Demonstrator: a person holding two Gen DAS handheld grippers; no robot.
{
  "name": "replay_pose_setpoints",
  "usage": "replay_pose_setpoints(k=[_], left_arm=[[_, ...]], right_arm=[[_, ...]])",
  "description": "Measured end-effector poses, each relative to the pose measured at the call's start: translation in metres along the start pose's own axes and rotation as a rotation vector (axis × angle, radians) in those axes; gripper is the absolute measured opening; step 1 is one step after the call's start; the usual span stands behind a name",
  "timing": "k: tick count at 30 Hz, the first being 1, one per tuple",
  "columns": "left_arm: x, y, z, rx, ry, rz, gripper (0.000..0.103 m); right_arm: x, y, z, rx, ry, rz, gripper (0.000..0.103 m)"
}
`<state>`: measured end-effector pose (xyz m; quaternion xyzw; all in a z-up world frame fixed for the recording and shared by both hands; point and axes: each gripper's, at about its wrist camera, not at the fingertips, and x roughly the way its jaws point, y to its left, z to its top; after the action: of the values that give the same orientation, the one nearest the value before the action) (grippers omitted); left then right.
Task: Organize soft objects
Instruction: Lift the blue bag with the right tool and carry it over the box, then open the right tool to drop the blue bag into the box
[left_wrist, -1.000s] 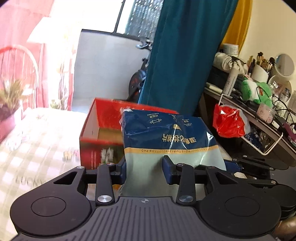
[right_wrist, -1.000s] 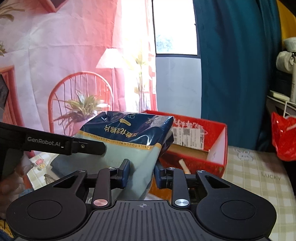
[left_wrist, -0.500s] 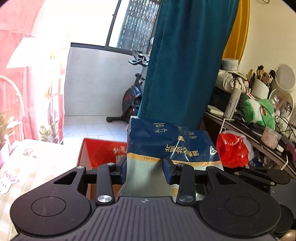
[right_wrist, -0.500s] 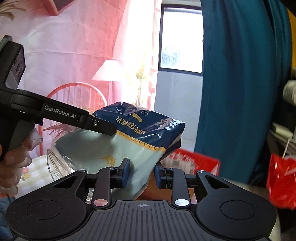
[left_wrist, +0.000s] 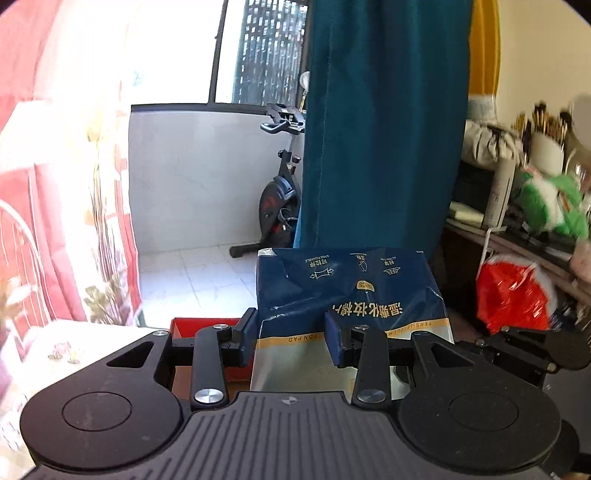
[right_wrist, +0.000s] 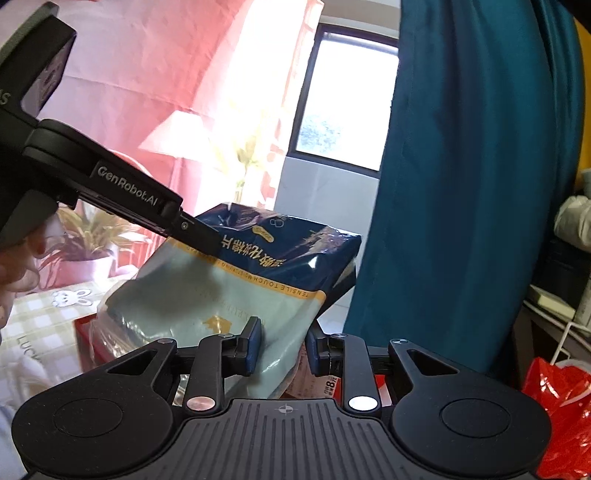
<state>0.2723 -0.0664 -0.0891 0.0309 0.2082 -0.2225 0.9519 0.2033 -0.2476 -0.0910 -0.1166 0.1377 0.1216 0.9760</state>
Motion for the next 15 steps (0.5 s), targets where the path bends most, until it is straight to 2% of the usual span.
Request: replay_pose_setpoints(k=[7, 11, 15], left_arm=[[0.039, -0.005, -0.011, 0.024, 0.107, -0.012, 0.041], [0.056, -0.008, -0.016, 0.042, 0.19, -0.056, 0.041], [0.067, -0.009, -0.021, 0.049, 0.232, -0.059, 0.043]], right_arm=[[0.03, -0.013, -0.022, 0.079, 0.078, 0.006, 0.023], [0.04, -0.026, -0.031, 0.15, 0.141, 0.002, 0.022], [0.047, -0.036, -0.036, 0.206, 0.193, -0.008, 0.023]])
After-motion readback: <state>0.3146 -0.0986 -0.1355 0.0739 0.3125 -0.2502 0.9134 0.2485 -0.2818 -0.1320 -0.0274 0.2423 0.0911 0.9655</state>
